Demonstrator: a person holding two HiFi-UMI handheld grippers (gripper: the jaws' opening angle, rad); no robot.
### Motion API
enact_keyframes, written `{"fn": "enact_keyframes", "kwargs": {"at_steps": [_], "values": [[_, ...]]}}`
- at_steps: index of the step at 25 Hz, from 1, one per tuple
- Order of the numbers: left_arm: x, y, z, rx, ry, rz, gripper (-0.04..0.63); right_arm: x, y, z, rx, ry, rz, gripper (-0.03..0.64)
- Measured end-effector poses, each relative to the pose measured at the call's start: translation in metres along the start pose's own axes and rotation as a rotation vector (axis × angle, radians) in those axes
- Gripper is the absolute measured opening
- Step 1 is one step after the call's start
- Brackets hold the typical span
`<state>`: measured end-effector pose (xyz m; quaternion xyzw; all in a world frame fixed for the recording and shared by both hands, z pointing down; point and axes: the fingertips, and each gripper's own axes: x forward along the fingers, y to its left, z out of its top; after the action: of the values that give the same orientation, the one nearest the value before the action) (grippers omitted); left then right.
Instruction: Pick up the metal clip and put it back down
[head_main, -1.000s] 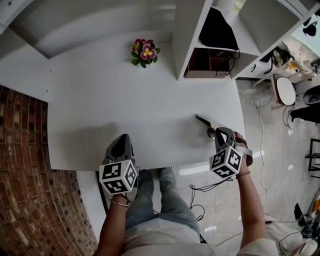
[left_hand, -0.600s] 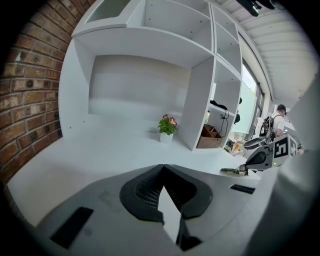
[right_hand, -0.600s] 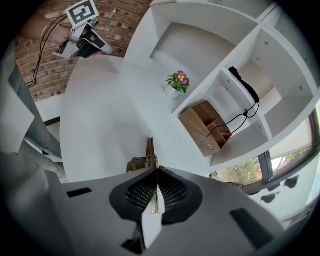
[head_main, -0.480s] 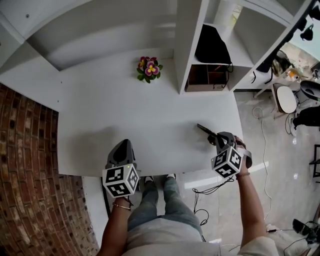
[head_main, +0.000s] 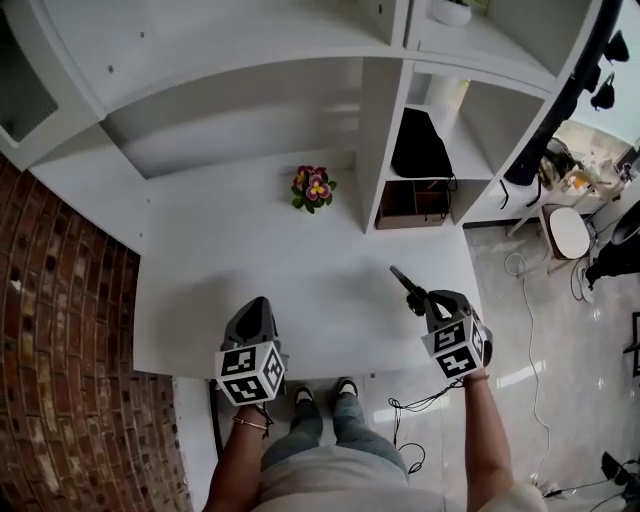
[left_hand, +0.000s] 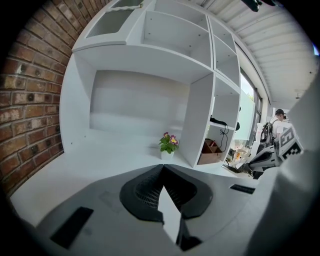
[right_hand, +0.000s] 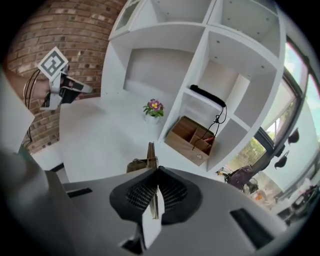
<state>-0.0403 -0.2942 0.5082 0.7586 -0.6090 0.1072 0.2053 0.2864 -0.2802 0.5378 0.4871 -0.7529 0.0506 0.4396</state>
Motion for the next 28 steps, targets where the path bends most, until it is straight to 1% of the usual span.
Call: {"fn": "enact_keyframes", "kwargs": {"at_steps": [4,10,14,18,22,25,28], "values": [[-0.001,-0.006,0.022,0.0,-0.045,-0.032,0.011,-0.021,-0.002,0.038,0.119,-0.106,-0.042,0.006],[-0.005,-0.019,0.063,0.022,-0.125,-0.102,0.011,-0.055,-0.006,0.082,0.331,-0.28,-0.141,0.006],[-0.011,-0.031,0.083,0.041,-0.169,-0.151,0.011,-0.078,-0.006,0.099,0.466,-0.391,-0.249,0.006],[-0.015,-0.042,0.089,0.055,-0.181,-0.191,0.011,-0.101,-0.004,0.109,0.585,-0.507,-0.352,0.006],[-0.019,-0.049,0.088,0.061,-0.178,-0.216,0.011,-0.117,0.0,0.111,0.639,-0.569,-0.401,0.006],[-0.022,-0.05,0.089,0.068,-0.182,-0.223,0.011,-0.123,-0.001,0.11,0.649,-0.582,-0.413,0.006],[-0.026,-0.043,0.089,0.069,-0.186,-0.215,0.011,-0.126,-0.002,0.11,0.645,-0.582,-0.413,0.006]]}}
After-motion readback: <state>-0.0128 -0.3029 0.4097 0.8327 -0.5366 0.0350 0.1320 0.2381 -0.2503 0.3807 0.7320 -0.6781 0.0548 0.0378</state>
